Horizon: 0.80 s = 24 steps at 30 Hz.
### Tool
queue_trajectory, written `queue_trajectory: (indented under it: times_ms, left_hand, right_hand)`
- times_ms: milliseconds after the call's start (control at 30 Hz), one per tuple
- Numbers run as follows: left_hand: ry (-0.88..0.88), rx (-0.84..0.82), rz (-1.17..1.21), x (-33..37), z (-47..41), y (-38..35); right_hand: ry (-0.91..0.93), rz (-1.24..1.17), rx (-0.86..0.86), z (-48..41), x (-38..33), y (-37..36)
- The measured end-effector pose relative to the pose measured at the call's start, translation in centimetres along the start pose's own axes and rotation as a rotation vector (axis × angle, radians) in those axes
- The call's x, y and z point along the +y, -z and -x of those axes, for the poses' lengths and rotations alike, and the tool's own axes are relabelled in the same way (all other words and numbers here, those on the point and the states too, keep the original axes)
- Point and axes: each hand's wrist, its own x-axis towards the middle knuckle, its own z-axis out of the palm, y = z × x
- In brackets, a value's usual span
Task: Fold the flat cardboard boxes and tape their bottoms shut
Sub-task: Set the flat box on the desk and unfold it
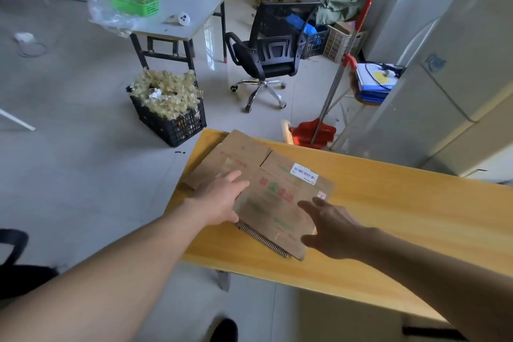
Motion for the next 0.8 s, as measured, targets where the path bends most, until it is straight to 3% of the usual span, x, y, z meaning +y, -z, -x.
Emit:
queue_trajectory:
  times_ms: [367, 533, 667, 800]
  left_hand:
    - [-0.095, 0.015, -0.049, -1.3, -1.2, -4.9]
    - [-0.163, 0.115, -0.040, -2.2, -2.0, -5.3]
    - [-0.202, 0.075, -0.002, -2.7, -2.1, -4.7]
    - [-0.201, 0.212, 0.050, -1.9, -1.6, -2.4]
  right_hand:
    - [-0.065, 0.016, 0.030, -2.7, -1.3, -6.6]
    - [-0.106, -0.030, 0.039, -2.8, -1.6, -7.6]
    - [-0.068, -0.072, 0.085, -2.2, -1.5, -7.6]
    - [-0.069, -0.171, 0.188, -0.9, -1.4, -6.1]
